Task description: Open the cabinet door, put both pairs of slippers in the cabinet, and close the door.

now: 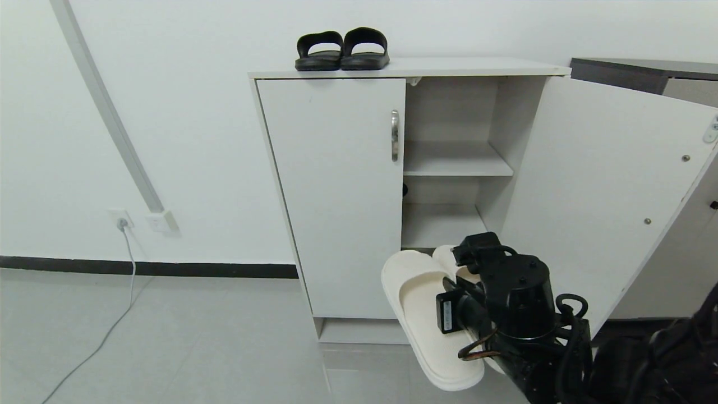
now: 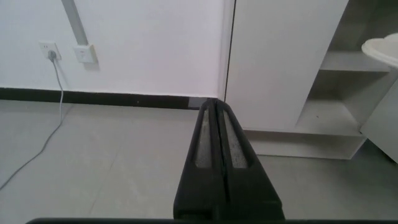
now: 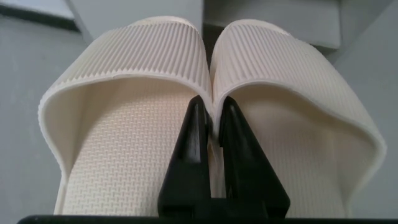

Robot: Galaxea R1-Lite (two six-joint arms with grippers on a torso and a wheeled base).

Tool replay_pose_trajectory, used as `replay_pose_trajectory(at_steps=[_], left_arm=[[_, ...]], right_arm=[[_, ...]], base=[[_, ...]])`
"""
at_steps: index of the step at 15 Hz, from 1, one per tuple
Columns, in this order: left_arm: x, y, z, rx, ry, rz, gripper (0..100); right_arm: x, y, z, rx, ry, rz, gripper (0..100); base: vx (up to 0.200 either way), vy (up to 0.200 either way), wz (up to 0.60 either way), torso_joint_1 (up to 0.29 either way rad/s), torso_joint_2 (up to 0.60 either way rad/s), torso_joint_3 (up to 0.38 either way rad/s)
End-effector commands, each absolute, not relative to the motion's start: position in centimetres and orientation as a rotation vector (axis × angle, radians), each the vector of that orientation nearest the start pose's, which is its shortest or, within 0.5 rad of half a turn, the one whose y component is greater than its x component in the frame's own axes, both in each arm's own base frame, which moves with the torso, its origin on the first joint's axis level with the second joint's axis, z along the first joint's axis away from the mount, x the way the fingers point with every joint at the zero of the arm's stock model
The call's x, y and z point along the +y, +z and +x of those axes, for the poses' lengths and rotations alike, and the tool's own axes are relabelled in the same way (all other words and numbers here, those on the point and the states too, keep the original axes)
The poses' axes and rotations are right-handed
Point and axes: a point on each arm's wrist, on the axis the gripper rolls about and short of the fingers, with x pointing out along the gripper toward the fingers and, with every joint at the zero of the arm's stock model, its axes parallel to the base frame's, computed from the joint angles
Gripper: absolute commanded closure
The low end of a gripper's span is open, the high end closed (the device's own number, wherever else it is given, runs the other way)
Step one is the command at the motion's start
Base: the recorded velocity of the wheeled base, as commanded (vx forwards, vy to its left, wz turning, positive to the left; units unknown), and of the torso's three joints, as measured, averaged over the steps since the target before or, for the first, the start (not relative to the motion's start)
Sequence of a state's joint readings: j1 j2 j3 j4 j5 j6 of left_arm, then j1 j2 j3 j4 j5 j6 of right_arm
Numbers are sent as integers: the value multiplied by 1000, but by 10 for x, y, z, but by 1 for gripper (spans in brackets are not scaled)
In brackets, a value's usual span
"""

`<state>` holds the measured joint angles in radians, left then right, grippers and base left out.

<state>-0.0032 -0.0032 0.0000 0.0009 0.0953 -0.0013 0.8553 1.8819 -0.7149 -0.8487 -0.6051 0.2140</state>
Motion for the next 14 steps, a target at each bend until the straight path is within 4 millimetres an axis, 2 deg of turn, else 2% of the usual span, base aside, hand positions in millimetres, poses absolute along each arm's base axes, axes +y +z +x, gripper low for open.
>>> replay_pose_trajectory(at_steps=[1,3,4,7,9,14], left_arm=[[2,75,-23,1,92,-1,100],[2,75,-23,0,92,-2,100],[2,75,-23,2,92,0,100],[2,75,-23,0,92,-2,100],[2,75,-23,0,92,-2,100],[2,75,-23,0,92,-5,100]], right_arm=[[251,118,238,243,145,36,100],[253,117,255,219,65,66,100],[252,116,259,215,52,69,100],[249,114,262,218,30,64,100],[250,105,263,234,17,45,100],[249,100,263,243,21,34,100]], base=[[0,0,0,0,0,0],[0,0,0,0,0,0],[0,-200,0,-2,-7,2],[0,-200,0,-1,4,4],[0,-200,0,7,7,0],[0,0,0,0,0,0]])
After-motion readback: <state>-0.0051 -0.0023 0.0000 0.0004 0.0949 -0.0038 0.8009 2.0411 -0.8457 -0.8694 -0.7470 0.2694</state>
